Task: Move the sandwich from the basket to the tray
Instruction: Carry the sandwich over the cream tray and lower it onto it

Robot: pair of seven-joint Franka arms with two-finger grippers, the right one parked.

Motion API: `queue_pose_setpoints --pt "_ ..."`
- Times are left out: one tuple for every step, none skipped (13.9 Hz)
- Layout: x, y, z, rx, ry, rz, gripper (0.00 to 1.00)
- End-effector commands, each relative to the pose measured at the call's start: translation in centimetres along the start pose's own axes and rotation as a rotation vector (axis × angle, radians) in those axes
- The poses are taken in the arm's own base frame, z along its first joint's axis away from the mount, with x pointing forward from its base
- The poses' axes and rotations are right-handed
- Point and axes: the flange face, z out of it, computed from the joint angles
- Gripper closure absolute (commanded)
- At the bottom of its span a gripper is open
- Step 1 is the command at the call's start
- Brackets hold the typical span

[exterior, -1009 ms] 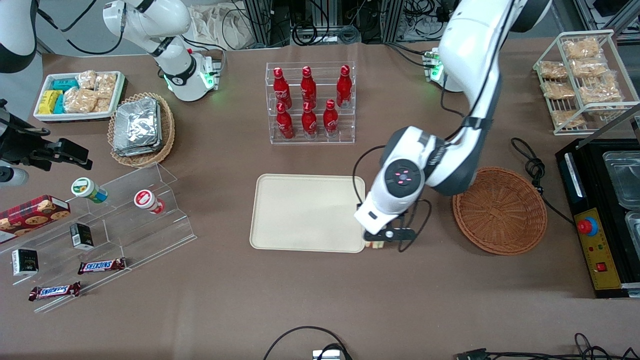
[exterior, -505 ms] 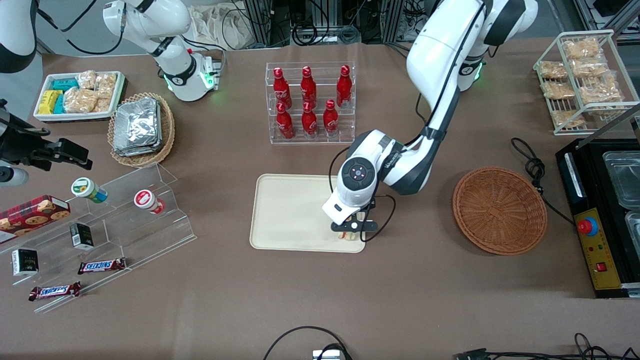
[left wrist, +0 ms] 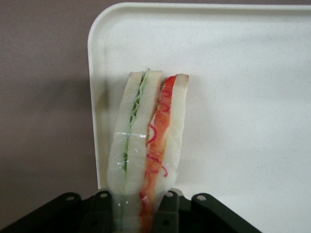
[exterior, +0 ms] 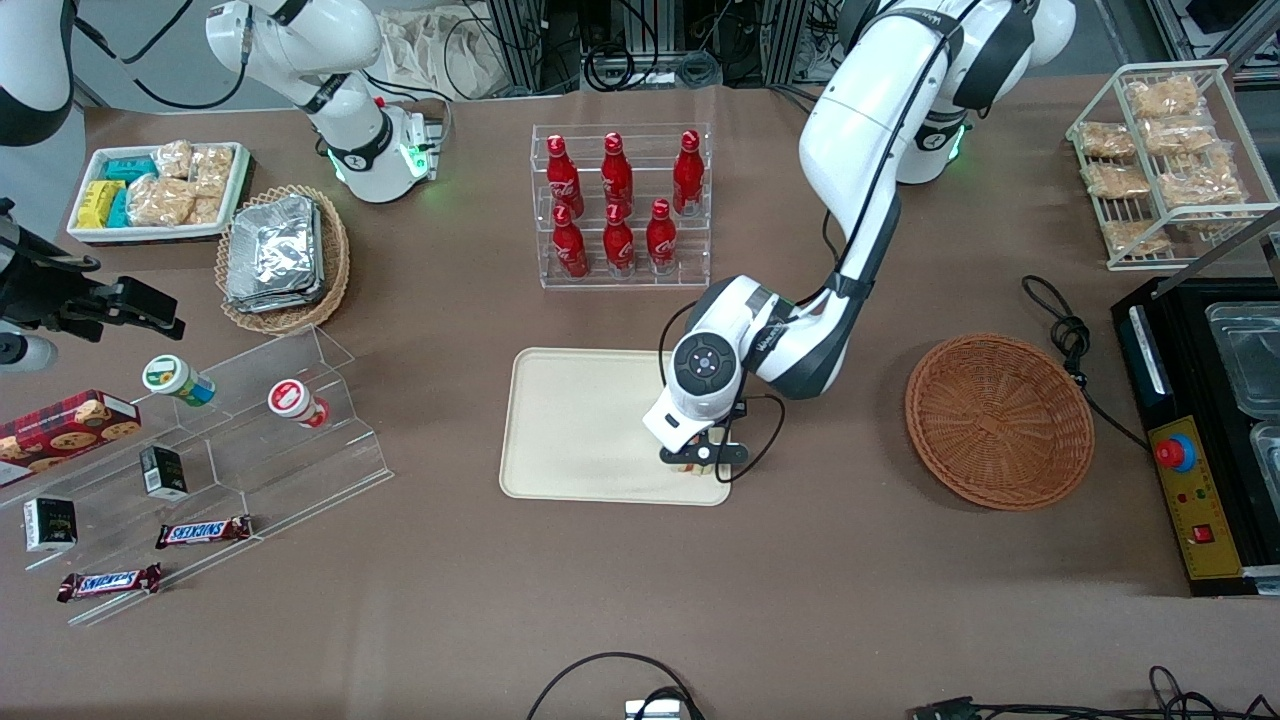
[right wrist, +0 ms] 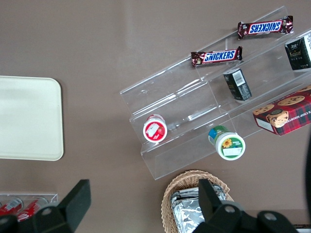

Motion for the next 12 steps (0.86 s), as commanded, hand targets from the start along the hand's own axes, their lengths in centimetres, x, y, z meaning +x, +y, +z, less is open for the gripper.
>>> queue_pose_setpoints --pt "0.1 0.2 -1.2 0.0 0.008 0.006 0.0" --pt "0.1 -0.1 -1.6 0.004 0.002 0.0 0.0" --pt "-0.3 -0.2 -2.7 0.011 -0.01 -0.012 0.0" --pt "-0.5 -0.6 -3.8 0.019 -0.025 -0.019 0.0" --pt "-0.5 -1.1 -5.4 0.015 -0.029 -0.027 0.0" --pt "0.0 -2.5 -6.9 0.015 -0.03 -0.043 0.0" --pt "-0.4 -3.7 -8.3 0.014 -0.032 -0.052 0.0" --pt "-1.3 -5.0 -9.7 0.007 -0.031 -0.057 0.0" --pt "-2.1 -6.8 -10.9 0.003 -0.03 -0.067 0.0" --pt "-3.0 -8.6 -11.9 0.001 -0.031 -0.081 0.0" --pt "-4.4 -9.9 -13.2 -0.002 -0.031 -0.075 0.0" --pt "-5.5 -11.6 -14.3 -0.011 -0.026 -0.05 0.0"
